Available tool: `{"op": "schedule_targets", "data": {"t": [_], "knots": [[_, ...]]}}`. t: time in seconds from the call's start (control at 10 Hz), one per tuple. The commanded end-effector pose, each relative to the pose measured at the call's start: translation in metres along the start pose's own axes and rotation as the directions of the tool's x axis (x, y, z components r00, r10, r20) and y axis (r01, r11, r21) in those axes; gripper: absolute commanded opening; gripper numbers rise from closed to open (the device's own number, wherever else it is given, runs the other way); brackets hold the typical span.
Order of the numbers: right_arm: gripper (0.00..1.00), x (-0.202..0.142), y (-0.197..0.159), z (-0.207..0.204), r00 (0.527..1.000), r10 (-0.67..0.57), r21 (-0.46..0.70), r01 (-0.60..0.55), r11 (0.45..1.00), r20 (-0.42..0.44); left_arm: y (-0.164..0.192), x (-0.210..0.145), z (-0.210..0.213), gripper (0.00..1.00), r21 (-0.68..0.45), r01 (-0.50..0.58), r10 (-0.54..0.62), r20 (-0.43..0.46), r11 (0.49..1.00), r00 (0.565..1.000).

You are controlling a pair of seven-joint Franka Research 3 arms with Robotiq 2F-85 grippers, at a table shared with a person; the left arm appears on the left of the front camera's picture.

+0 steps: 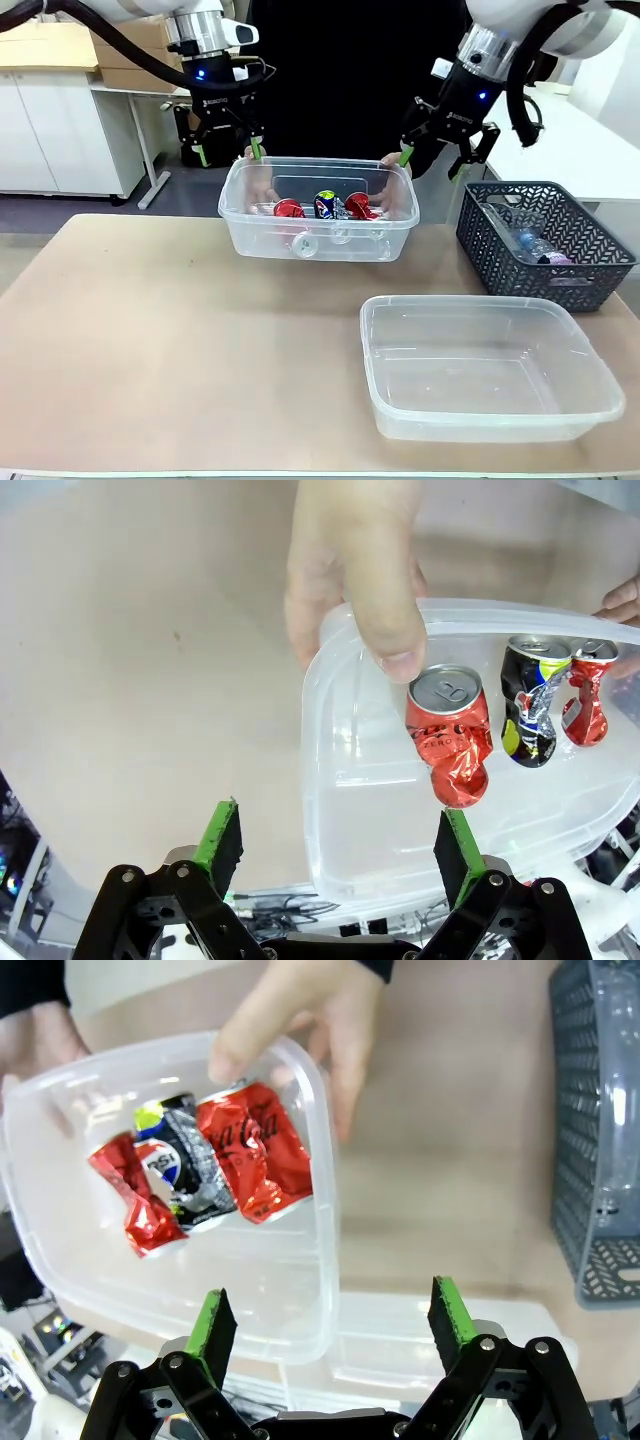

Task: Sort the waste into each basket.
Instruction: Pick up the Organizing box on the right side of the table and lift it.

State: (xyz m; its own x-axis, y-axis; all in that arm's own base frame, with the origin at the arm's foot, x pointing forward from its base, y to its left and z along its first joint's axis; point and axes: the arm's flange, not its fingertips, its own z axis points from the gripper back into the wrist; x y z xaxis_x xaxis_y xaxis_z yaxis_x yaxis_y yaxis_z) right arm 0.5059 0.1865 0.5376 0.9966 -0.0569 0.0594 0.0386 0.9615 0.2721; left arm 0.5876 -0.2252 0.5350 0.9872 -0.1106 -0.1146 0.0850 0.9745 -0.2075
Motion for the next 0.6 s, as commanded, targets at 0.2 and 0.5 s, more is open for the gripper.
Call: {"op": "schedule_targets", "data": {"t": [0.2,0.5], "knots": [[1.00,-0.063,-0.053,0.051,0.992,0.127,0.021,-0.127,0.992,-0.021,-0.044,-0.041,0.010,1.00,-0.054,-0.143,0.144,0.020,0.988,0.989],[1.00,-0.140,-0.136,0.078,0.991,0.124,-0.014,-0.124,0.992,-0.046,-0.075,-0.103,-0.003,1.00,-0.007,-0.122,0.122,0.073,0.992,0.990]]}}
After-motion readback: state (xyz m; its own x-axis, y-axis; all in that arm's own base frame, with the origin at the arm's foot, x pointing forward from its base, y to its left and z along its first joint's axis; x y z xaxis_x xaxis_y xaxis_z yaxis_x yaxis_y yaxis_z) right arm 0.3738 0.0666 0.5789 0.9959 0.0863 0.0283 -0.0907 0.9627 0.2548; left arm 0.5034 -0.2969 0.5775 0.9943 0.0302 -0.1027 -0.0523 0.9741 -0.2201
